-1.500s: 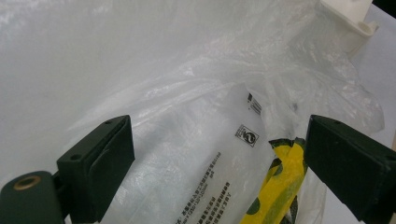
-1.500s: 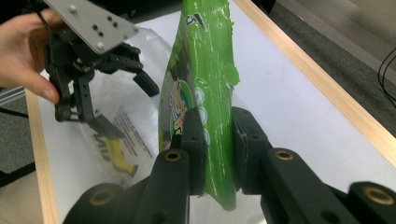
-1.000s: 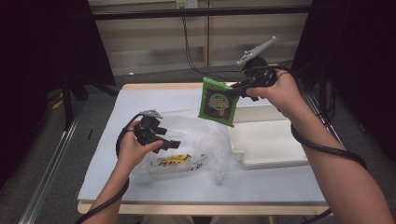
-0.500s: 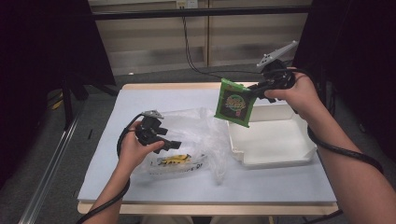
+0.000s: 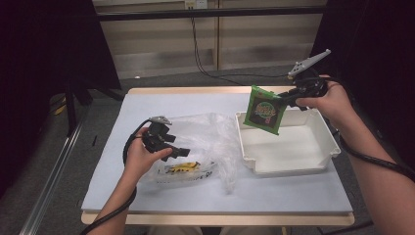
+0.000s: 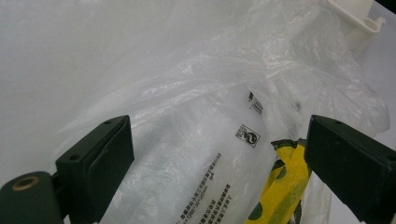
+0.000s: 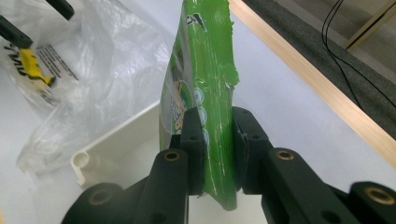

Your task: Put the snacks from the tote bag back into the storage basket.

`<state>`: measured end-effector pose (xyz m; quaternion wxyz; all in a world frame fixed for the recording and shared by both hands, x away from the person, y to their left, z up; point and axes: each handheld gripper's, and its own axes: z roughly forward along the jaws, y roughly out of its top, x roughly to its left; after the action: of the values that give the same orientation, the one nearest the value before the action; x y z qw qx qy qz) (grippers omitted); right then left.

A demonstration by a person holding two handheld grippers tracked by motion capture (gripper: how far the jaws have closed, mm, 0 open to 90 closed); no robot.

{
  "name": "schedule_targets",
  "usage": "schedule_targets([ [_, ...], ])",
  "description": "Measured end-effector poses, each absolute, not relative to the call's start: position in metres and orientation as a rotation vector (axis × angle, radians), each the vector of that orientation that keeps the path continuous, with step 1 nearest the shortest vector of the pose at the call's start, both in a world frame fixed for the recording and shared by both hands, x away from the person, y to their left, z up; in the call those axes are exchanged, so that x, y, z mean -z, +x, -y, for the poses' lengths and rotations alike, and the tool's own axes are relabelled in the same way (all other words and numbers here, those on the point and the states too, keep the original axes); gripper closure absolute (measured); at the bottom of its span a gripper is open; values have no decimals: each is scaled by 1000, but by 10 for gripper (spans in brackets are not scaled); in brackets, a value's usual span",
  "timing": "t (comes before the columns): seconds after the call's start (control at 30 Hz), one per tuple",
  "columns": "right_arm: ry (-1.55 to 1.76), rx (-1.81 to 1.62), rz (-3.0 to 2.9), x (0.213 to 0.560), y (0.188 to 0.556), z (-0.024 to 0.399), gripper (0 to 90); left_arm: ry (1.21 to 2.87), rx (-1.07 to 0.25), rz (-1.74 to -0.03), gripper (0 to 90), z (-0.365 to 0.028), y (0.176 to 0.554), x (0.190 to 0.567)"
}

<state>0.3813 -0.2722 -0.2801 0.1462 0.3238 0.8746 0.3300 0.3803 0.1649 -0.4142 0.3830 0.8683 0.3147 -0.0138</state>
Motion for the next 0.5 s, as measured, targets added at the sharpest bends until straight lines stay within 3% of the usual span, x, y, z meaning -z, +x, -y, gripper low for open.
schedule_targets([
  [0.5, 916, -875, -2559, 312, 401, 269, 765, 2199, 52, -802, 82, -166, 382, 418],
])
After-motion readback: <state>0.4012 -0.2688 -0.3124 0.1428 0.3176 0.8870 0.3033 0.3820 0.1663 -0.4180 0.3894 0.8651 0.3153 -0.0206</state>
